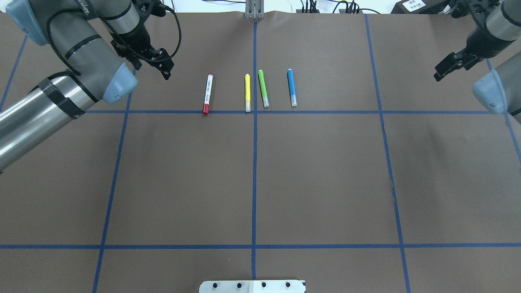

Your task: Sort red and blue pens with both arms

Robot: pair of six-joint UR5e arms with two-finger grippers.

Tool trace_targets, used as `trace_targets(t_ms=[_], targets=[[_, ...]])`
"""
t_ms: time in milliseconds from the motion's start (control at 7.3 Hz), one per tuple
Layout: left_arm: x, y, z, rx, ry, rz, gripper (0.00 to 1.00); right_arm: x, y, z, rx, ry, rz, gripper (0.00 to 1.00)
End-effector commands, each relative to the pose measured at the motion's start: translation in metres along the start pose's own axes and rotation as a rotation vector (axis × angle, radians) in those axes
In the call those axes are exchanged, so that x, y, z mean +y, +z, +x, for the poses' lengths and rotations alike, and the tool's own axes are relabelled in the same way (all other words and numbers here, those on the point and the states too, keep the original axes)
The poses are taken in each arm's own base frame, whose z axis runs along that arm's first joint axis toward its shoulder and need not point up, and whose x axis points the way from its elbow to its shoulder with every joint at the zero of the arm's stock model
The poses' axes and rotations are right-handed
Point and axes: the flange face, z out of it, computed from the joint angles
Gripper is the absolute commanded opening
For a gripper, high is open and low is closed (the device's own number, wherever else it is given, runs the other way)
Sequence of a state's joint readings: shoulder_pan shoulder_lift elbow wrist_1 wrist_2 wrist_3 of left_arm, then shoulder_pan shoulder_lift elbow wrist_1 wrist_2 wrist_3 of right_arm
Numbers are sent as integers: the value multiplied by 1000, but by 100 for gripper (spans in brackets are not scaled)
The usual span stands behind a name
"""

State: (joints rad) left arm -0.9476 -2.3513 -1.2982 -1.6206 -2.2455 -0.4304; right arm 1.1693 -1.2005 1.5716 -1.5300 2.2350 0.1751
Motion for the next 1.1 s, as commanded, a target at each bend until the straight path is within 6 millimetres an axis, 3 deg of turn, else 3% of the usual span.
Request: trace_targets(t_ms=[0, 274, 548, 959], targets=[[-15, 34, 55, -8, -100, 41, 94, -12, 7, -32, -19, -30, -2, 100], [-37, 49, 79, -9, -110, 20, 91, -11, 17, -47, -26, 123, -14, 100], [-40, 59, 75, -11, -119, 25, 92, -12, 12, -60, -26, 118, 9, 100], [-35, 85, 82, -9, -139, 26, 92, -2, 18, -57, -50, 121, 59, 100]])
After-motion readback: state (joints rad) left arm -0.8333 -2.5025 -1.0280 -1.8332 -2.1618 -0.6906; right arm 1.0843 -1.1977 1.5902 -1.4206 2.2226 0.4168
